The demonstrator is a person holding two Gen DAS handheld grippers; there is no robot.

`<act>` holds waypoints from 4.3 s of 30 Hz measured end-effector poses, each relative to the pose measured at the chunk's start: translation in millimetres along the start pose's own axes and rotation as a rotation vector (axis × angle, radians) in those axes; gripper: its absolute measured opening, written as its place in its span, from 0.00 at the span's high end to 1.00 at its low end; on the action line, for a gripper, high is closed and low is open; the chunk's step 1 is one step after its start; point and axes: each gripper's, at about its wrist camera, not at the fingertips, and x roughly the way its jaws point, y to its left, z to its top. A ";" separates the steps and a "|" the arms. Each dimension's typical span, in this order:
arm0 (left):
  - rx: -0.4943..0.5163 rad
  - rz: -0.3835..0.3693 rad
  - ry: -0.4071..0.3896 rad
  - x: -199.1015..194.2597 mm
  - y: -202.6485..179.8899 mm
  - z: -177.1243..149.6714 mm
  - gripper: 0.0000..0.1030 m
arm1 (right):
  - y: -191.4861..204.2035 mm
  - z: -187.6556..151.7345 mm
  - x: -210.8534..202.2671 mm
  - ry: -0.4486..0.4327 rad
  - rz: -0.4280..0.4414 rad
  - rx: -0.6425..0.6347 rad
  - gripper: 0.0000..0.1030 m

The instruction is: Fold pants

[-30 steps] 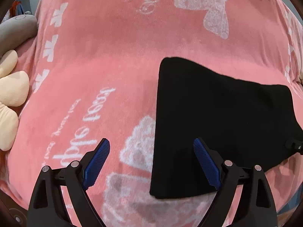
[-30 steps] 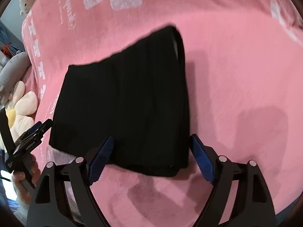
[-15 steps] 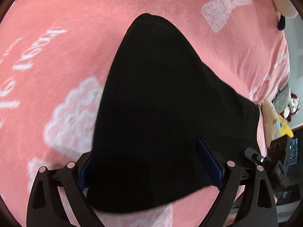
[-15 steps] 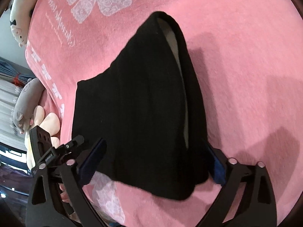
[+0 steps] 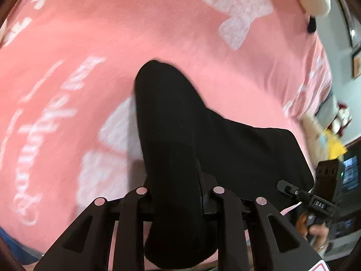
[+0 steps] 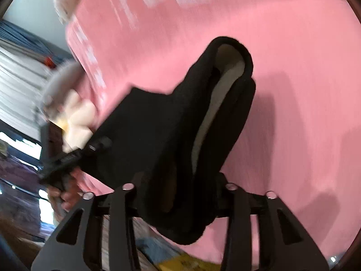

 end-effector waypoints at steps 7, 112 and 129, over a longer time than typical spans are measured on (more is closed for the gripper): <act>0.088 0.124 -0.177 -27.0 -5.3 -15.9 0.66 | 20.5 -3.0 -48.2 -0.274 -0.310 -0.113 0.37; 0.174 0.345 -0.136 8.2 -16.4 -21.8 0.17 | 30.7 18.2 -34.5 -0.279 -0.384 -0.129 0.21; 0.100 0.163 0.012 24.0 -2.5 -34.4 0.15 | -5.2 -30.6 13.6 -0.112 -0.171 0.077 0.15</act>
